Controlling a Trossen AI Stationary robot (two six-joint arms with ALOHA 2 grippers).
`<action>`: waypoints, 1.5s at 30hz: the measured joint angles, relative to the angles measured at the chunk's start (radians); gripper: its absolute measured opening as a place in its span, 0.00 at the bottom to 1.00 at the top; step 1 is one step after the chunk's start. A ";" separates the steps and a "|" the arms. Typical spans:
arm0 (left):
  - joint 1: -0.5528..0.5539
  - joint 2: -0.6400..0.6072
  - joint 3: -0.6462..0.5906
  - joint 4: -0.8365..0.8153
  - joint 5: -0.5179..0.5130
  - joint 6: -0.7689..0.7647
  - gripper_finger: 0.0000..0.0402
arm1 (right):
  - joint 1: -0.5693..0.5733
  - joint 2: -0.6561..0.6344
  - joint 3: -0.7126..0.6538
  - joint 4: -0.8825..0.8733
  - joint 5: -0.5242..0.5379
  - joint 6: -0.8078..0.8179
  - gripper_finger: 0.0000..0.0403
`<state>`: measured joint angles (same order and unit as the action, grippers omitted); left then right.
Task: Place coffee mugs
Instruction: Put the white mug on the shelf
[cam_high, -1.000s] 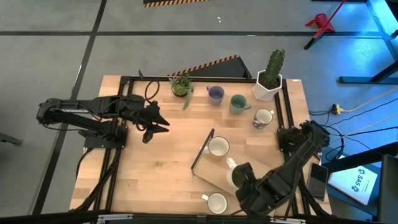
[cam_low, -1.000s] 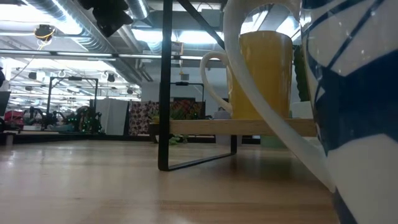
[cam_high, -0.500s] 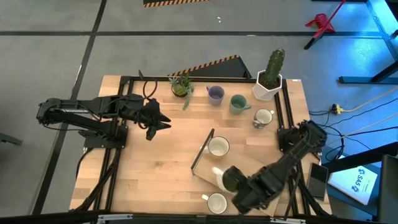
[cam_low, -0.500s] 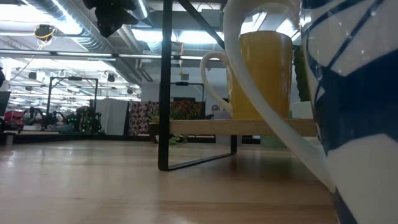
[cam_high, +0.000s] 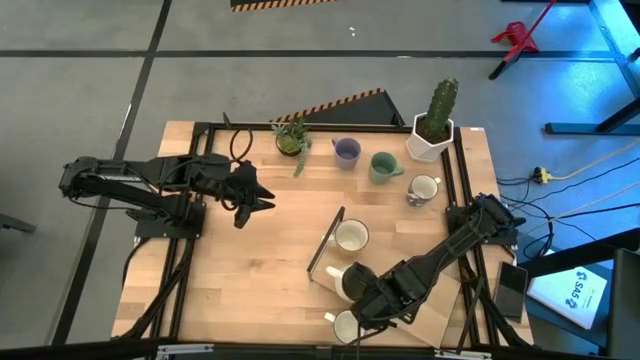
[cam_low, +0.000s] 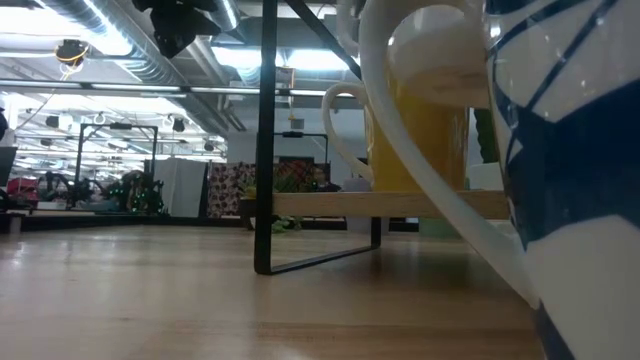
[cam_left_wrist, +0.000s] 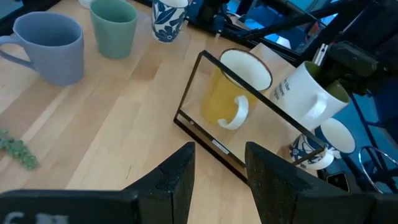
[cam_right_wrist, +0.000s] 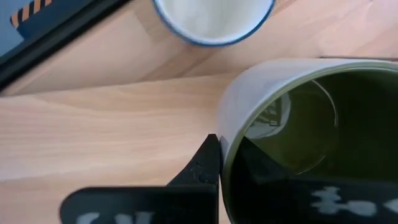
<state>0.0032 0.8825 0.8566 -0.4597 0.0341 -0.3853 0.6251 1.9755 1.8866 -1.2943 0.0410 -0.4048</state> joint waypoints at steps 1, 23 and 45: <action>0.000 0.000 0.000 0.000 0.000 0.000 0.34 | -0.005 0.000 0.000 0.008 0.000 -0.002 0.00; 0.000 -0.056 0.044 0.065 0.109 -0.057 0.34 | -0.051 0.068 0.000 0.046 -0.032 -0.101 0.00; 0.000 -0.130 0.398 0.104 0.045 0.107 0.34 | -0.089 0.068 -0.044 0.101 -0.036 -0.127 0.00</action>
<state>0.0032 0.7521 1.2550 -0.3559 0.0795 -0.2783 0.5358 2.0434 1.8425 -1.1938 0.0047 -0.5316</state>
